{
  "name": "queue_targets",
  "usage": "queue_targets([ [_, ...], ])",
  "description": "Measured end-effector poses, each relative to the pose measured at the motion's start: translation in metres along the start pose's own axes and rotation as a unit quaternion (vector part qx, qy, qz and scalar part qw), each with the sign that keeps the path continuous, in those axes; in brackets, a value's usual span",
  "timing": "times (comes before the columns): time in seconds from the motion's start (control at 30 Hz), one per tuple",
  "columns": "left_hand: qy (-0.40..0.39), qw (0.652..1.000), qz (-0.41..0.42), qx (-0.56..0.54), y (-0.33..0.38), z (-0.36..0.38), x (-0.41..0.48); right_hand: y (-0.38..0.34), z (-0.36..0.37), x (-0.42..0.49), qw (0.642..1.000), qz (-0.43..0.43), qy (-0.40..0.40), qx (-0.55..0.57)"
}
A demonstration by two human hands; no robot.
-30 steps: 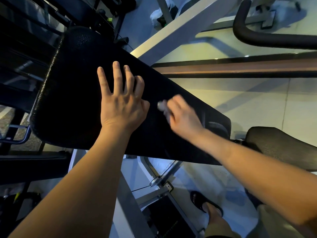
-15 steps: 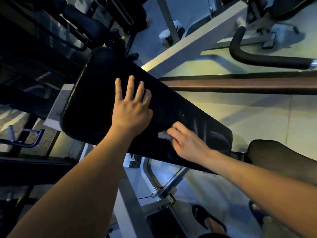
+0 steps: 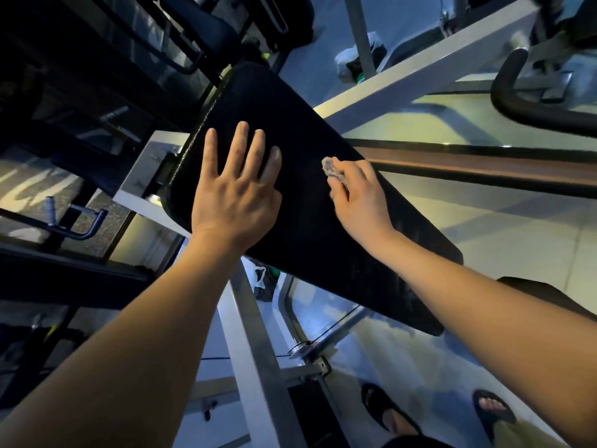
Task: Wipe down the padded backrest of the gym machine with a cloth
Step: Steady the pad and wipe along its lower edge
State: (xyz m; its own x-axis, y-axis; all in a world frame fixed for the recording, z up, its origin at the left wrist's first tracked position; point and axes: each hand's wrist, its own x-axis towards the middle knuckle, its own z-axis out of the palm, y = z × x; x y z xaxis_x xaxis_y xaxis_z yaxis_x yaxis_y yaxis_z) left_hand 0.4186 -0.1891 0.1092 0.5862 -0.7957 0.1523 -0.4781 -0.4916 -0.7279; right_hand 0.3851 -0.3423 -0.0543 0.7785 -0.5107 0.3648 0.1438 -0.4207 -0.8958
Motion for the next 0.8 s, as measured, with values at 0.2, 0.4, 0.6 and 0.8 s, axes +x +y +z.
queue_targets([
  [0.2,0.001,1.0,0.001,0.001,0.002,0.001,0.001,-0.034,0.008,-0.065,0.973,-0.217,-0.084,-0.005],
  [0.4,-0.005,1.0,-0.005,-0.001,0.003,-0.002,0.001,-0.012,-0.01,0.037,0.993,-0.103,0.032,-0.042],
  [0.6,0.001,1.0,-0.01,-0.001,0.004,0.001,0.001,-0.039,0.008,0.022,0.991,-0.134,0.02,0.001],
  [0.8,-0.011,1.0,-0.012,0.0,0.005,-0.002,0.001,0.007,-0.014,-0.054,0.94,-0.285,-0.187,-0.03],
])
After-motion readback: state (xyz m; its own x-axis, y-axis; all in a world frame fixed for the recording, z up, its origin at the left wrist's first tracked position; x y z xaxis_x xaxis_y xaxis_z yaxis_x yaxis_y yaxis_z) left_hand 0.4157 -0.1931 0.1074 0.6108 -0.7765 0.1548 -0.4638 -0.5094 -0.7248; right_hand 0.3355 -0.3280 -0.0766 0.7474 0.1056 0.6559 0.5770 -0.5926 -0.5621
